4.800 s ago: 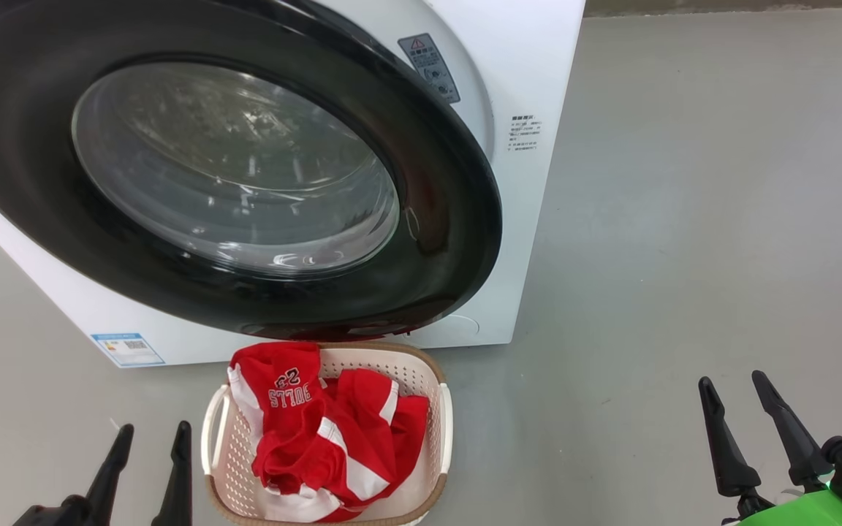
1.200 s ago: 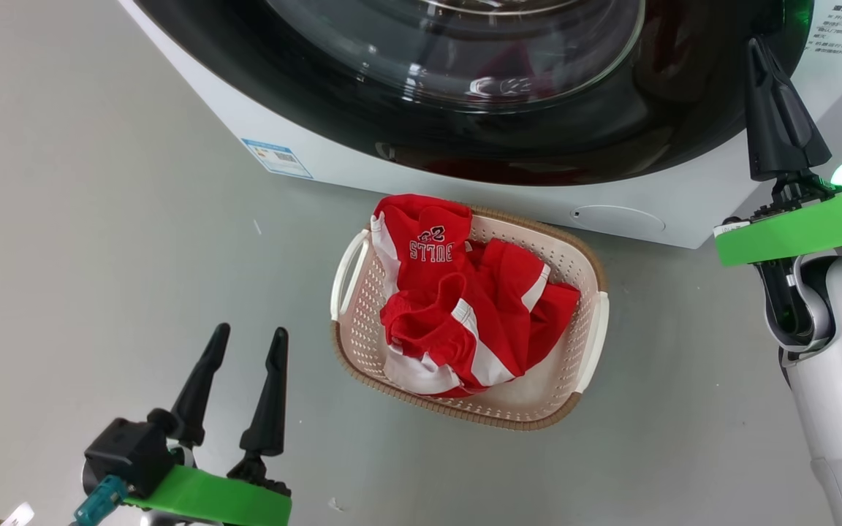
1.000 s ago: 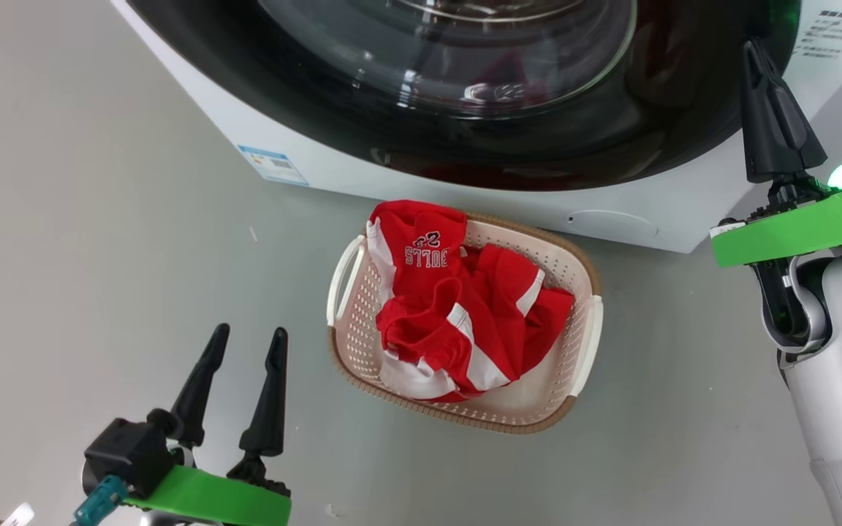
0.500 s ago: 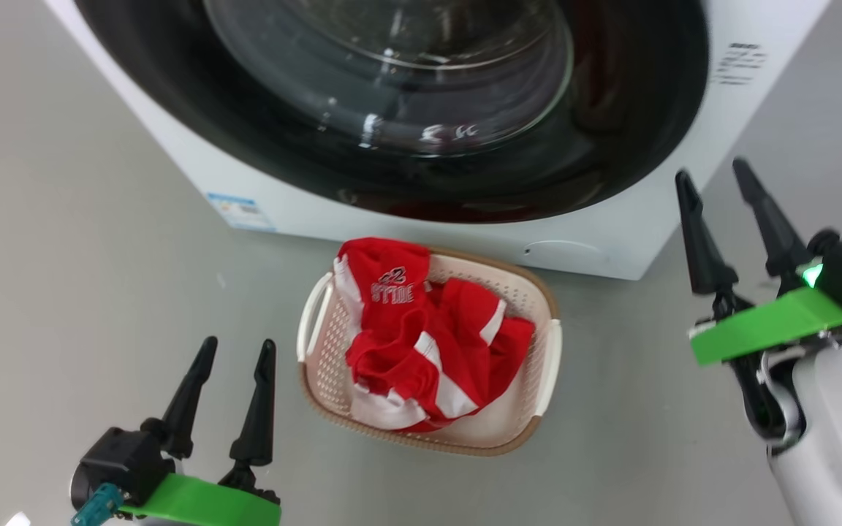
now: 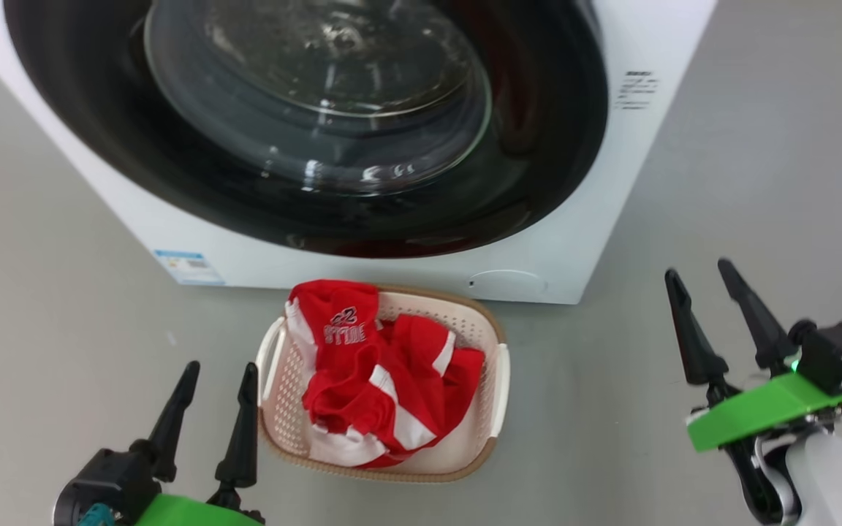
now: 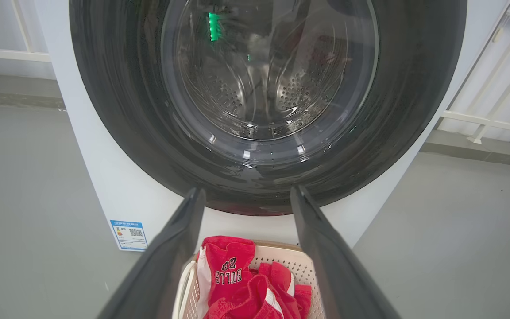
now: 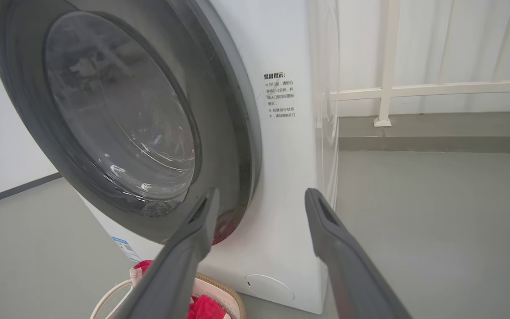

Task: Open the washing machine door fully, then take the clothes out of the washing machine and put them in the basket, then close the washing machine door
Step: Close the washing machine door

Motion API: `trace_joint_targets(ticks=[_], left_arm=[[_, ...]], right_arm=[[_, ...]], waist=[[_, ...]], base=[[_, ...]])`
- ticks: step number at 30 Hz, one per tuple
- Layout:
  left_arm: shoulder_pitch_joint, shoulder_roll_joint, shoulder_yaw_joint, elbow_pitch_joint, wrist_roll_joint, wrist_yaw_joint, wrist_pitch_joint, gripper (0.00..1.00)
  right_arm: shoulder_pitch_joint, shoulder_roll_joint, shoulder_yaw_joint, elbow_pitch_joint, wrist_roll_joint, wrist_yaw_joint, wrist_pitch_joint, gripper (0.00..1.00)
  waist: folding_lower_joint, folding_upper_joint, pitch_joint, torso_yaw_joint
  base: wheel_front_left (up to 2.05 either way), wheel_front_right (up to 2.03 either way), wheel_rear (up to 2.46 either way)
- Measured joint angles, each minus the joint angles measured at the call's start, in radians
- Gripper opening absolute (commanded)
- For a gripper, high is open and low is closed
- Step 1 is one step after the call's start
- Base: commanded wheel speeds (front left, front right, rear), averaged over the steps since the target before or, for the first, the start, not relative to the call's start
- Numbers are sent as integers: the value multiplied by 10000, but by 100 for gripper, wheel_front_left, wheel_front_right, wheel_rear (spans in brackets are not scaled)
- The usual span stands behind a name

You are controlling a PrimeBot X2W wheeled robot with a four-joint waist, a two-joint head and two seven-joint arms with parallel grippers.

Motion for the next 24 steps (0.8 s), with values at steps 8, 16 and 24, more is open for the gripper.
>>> trace_joint_targets(ticks=[8,16,24], left_arm=[[127,81,221,10,0,0,0,100],[381,98,462,13,25,0,0,100],[565,134,692,48,65,0,0,100]], right_arm=[[791,31,-109,-50,0,0,0,100],[1273,56,-265,-104,0,0,0,100],[1686,176,-387,-161,0,0,0,100]], waist=[[0,0,-314,-487],[-1,0,-534,-840],[0,0,-822,-1158]], base=[[0,0,0],[0,0,0],[0,0,0]])
